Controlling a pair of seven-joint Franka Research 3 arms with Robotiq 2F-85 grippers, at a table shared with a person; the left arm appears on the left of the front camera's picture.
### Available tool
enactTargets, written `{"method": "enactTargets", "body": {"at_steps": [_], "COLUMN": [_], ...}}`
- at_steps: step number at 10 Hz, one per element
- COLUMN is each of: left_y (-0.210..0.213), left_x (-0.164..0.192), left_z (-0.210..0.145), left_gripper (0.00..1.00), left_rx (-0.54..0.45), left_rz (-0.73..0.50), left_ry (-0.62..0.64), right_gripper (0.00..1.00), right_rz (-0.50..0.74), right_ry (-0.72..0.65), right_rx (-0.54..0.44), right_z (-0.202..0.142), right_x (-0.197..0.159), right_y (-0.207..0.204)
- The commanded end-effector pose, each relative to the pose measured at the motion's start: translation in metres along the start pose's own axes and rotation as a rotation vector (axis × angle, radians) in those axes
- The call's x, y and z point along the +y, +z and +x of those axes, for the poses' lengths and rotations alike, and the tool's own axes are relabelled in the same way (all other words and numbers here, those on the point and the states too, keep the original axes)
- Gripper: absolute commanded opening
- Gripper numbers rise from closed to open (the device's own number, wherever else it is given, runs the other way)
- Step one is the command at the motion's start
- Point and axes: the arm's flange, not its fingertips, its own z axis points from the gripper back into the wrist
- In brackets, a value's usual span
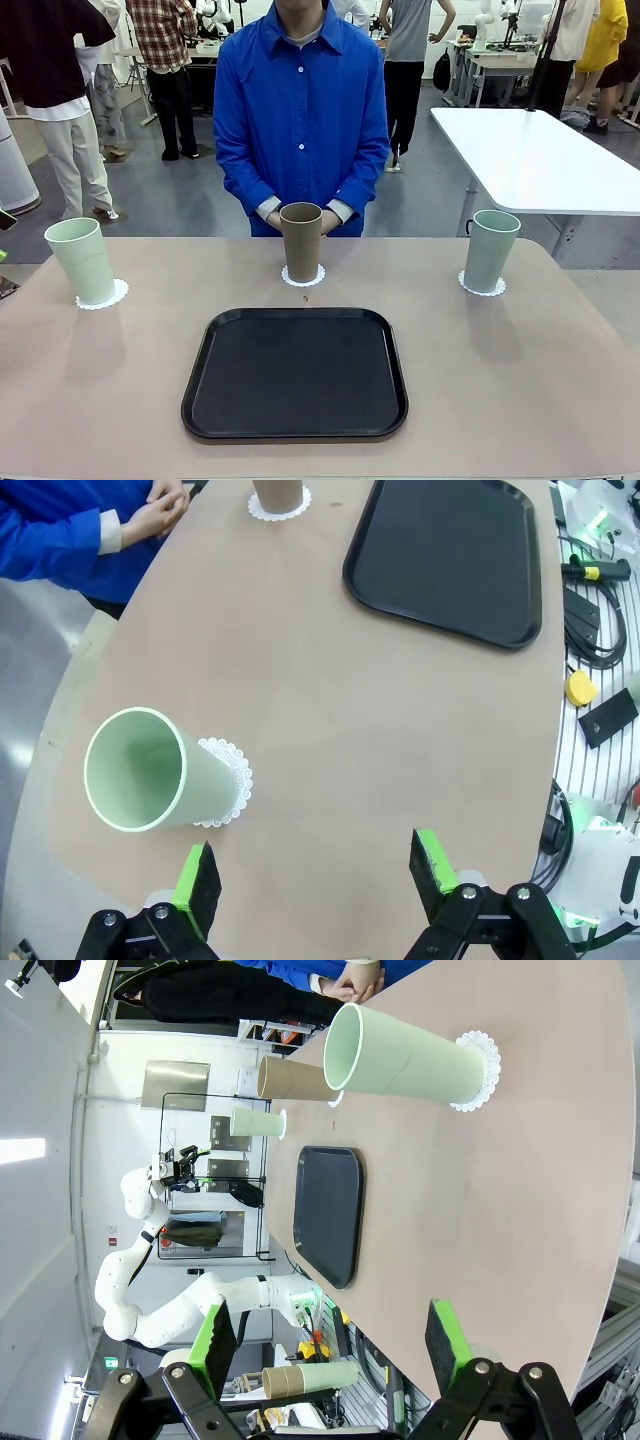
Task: Place coasters on the table and set cups on them.
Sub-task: Take one Reusable plastic cup from the Flat Tray and place it on a coaster set by the human.
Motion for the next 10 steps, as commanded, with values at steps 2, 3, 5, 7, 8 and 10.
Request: {"method": "enactTargets", "body": {"at_steps": [2, 3, 5, 7, 8, 10], "left_y": [-0.001, -0.001, 0.017, 0.033, 0.037, 0.033], "left_x": [0.001, 0.001, -0.006, -0.058, -0.07, -0.093], "left_z": [0.001, 0.001, 0.031, 0.046, 0.053, 0.055], "left_gripper": [1.0, 1.0, 1.0, 1.0, 1.0, 1.0], "left_rx": [0.019, 0.019, 0.134, 0.315, 0.369, 0.444], "left_rz": [-0.002, -0.002, 0.078, 0.269, 0.317, 0.257], "left_ry": [-0.001, -0.001, 0.208, 0.613, 0.644, 0.728], "right_gripper": [1.0, 1.0, 1.0, 1.0, 1.0, 1.0], "right_rz": [-0.008, -0.008, -0.008, -0.008, -0.008, -0.008], "right_ry": [-0.009, -0.009, -0.009, -0.009, -0.009, -0.009], "right_rx": [-0.002, -0.002, -0.002, -0.002, -0.002, -0.002], "right_z": [0.0, 0.0, 0.0, 0.0, 0.0, 0.0], "right_x": [0.001, 0.001, 0.001, 0.001, 0.001, 0.001], "right_y": [0.0, 0.0, 0.0, 0.0, 0.0, 0.0]}}
